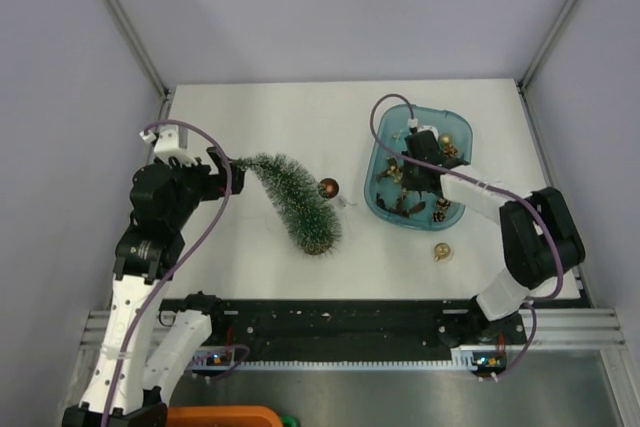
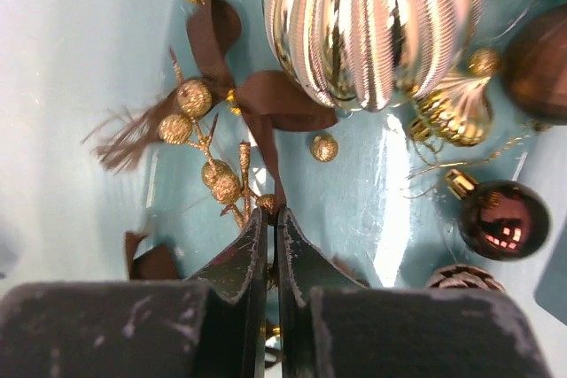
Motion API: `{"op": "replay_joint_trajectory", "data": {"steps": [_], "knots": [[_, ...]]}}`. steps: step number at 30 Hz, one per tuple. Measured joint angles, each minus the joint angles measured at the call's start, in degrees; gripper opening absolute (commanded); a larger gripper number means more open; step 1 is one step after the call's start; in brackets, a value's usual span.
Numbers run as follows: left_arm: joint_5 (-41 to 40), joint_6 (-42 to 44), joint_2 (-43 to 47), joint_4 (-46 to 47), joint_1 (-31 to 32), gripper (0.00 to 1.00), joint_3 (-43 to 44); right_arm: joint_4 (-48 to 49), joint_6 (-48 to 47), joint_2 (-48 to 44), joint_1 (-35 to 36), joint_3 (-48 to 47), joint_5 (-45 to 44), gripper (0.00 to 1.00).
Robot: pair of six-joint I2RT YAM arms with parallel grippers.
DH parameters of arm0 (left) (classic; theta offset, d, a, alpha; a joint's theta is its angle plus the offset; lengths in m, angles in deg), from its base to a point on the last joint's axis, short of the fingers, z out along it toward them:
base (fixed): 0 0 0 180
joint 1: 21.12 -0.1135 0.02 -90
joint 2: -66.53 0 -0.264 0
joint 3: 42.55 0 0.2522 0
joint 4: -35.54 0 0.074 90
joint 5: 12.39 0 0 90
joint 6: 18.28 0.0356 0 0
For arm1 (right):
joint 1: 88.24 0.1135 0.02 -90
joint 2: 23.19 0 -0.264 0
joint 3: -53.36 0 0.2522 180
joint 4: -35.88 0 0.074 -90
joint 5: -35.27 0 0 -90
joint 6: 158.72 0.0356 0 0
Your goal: Decorate the small christmas tree
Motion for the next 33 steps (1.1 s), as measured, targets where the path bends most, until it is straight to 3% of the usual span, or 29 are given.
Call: {"op": "replay_joint_trajectory", "data": {"steps": [8,19,24,33], "knots": [[-8.04,2.36,0.09,-4.15,0.0,0.99,4.09,-1.97,-0.02,-11.52,0.0,-1.49,-1.07,0.0],[-16.41,6.78,3.45,-8.26,-0.02,0.99,6.23,-8.48,-0.24,-21.57,-0.15,-14.97,2.23,0.0],[-18.97,8.37,5.16,-8.5,-0.02,0.99,7.72,-9.51,-0.33,-25.44,-0.22,-21.05,7.87,0.0],[-19.54,10.14,7.78,-8.48,-0.02,0.99,10.62,-8.39,1.11,-29.33,0.72,-28.02,26.58,0.0]]}}
